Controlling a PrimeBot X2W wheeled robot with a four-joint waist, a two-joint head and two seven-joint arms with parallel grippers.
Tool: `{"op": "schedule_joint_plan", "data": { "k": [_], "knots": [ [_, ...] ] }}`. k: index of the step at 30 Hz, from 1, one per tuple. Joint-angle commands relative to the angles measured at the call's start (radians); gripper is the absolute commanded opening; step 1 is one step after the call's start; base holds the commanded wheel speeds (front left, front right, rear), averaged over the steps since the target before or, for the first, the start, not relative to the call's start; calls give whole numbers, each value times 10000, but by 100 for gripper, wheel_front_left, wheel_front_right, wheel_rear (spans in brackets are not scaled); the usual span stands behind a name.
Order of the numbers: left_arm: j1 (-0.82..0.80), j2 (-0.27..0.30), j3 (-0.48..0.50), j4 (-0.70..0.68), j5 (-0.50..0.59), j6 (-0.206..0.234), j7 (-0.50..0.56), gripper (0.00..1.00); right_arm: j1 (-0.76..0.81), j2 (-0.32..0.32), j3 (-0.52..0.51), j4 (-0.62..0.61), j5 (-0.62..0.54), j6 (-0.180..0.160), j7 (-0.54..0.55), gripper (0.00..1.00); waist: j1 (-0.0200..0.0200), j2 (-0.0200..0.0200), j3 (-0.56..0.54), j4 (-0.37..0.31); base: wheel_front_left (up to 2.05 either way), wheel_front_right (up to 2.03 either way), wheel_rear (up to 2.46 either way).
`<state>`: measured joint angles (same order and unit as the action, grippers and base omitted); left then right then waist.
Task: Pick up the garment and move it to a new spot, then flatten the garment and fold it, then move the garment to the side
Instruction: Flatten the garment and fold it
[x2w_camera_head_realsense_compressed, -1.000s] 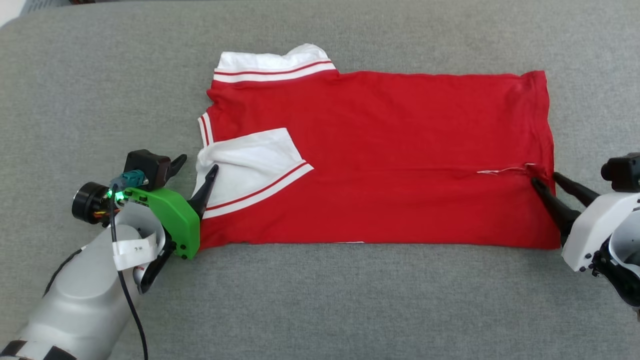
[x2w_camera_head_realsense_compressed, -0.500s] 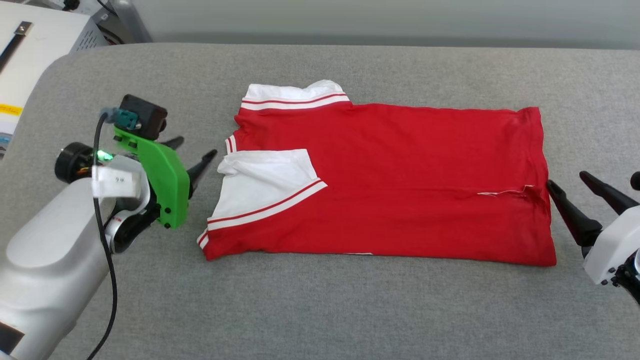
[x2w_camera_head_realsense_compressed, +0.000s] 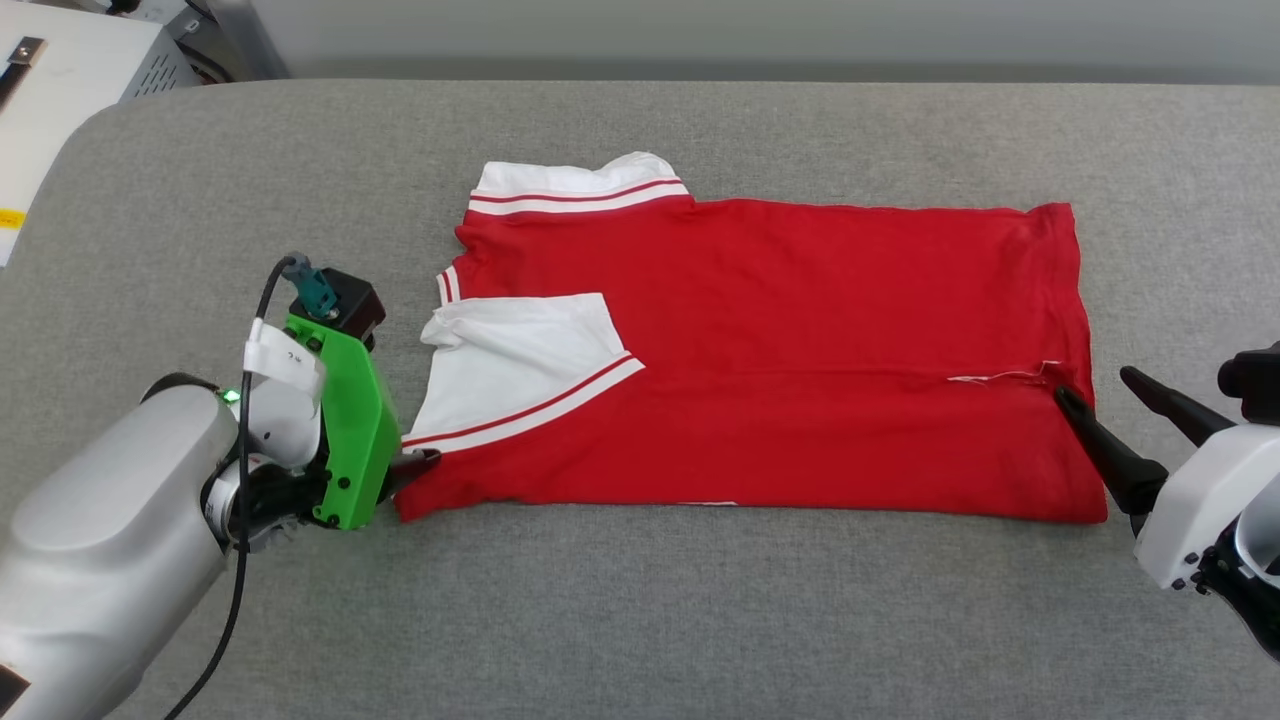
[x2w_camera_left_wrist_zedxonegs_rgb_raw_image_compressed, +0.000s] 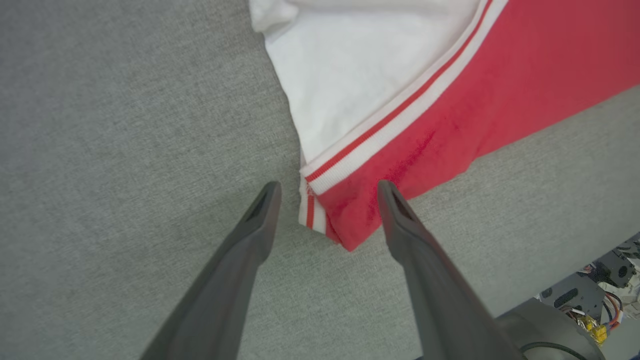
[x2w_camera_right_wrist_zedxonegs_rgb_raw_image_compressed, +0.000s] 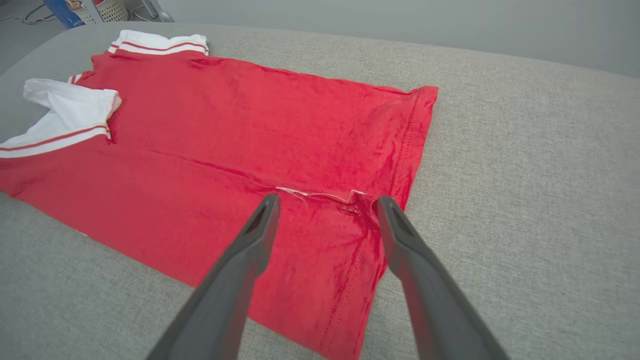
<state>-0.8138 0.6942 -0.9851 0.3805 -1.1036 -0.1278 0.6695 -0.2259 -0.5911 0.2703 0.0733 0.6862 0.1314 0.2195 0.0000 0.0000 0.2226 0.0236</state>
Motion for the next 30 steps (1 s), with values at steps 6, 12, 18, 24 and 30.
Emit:
{"op": "schedule_joint_plan", "data": {
  "k": [6, 12, 18, 24, 30],
  "knots": [
    [442, -445, -387, 1164, 34, -28, -186, 100, -209, 274, 147, -16, -145, -7, 135, 100, 0, 0, 390, -255, 0, 0, 0],
    [843, -815, -884, 1749, -116, -28, -381, 100, -343, 319, 314, 97, -111, -7, 114, 100, 0, 0, 485, -355, 0, 0, 0],
    [813, -635, -1199, 1546, -69, -28, -1116, 0, -577, 44, 269, 104, -300, -7, -4, 100, 0, 0, 295, -335, 0, 0, 0],
    [558, -110, -1294, 882, 212, -28, -2072, 0, -978, -604, -54, -69, -494, -7, 591, 100, 0, 0, -7, -259, 0, 0, 0],
    [548, 340, -1240, 50, 462, -3, -2757, 0, -1235, -1319, -48, -128, 139, -7, 2955, 100, 0, 0, -213, -184, 0, 0, 0]
  ]
}}
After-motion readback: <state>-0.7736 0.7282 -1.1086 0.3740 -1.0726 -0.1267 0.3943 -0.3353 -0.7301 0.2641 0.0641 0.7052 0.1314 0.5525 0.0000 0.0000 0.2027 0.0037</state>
